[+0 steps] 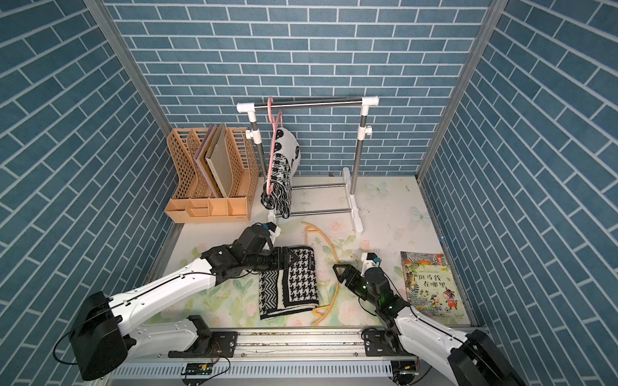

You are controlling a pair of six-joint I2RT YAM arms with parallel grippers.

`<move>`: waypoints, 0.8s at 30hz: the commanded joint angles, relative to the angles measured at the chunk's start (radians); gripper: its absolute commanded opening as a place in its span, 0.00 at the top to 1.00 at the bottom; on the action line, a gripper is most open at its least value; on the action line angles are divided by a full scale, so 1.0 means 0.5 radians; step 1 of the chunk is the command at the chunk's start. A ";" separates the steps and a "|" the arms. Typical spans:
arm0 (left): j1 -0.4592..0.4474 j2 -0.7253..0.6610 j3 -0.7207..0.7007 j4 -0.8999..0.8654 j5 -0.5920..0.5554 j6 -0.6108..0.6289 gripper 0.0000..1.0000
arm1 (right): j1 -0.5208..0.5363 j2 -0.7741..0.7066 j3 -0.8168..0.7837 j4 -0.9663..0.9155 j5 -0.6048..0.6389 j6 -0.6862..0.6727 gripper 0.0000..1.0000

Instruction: Hang the scarf on the hanger

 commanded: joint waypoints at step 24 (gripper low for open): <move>0.000 0.121 0.058 0.051 0.084 0.099 0.26 | -0.006 0.349 -0.066 -0.244 -0.843 -0.063 0.24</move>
